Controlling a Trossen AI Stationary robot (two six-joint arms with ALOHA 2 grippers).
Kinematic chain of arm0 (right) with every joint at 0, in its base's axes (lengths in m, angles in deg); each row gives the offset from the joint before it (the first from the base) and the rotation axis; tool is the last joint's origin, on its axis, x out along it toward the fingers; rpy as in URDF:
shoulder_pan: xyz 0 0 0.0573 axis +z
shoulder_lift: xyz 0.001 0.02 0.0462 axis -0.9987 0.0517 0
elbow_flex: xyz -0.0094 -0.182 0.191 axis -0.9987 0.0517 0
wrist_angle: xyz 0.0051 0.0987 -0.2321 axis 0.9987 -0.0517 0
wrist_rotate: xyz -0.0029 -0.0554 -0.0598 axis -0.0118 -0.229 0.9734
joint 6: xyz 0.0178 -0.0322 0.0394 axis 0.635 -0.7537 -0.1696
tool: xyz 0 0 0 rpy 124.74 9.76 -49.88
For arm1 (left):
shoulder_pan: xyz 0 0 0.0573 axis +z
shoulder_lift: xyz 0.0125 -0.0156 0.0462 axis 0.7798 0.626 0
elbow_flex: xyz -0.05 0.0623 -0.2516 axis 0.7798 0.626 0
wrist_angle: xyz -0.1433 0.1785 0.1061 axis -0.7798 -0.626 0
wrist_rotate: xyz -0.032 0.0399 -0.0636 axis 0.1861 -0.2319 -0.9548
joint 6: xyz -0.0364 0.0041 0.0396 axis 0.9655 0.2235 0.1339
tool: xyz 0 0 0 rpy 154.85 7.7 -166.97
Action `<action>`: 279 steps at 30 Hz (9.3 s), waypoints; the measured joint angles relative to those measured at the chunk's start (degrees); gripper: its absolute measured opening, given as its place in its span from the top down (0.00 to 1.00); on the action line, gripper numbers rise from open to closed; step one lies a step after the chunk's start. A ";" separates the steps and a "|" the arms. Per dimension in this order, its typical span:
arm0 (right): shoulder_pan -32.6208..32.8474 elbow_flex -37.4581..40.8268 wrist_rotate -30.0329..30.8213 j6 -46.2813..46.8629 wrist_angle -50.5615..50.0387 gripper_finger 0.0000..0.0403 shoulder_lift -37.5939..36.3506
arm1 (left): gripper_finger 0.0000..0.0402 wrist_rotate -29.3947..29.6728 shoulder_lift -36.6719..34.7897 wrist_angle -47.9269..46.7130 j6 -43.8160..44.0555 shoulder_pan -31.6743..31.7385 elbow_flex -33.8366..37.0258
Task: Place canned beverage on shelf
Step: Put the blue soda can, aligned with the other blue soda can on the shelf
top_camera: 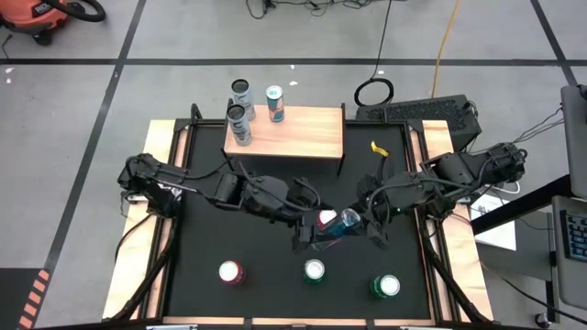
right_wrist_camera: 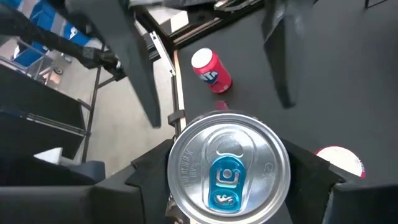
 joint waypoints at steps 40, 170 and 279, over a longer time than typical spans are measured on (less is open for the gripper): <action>-0.75 0.01 0.23 3.45 0.21 0.44 0.00 | 0.25 -4.32 2.49 3.00 -0.37 2.12 -0.07; -5.52 0.04 9.42 -4.79 8.68 0.15 -6.66 | 0.41 -5.03 2.36 10.08 -6.37 3.02 -0.09; -22.84 1.77 9.04 -19.10 0.76 0.15 -8.41 | 0.41 -7.66 -4.02 17.98 -13.47 32.24 3.82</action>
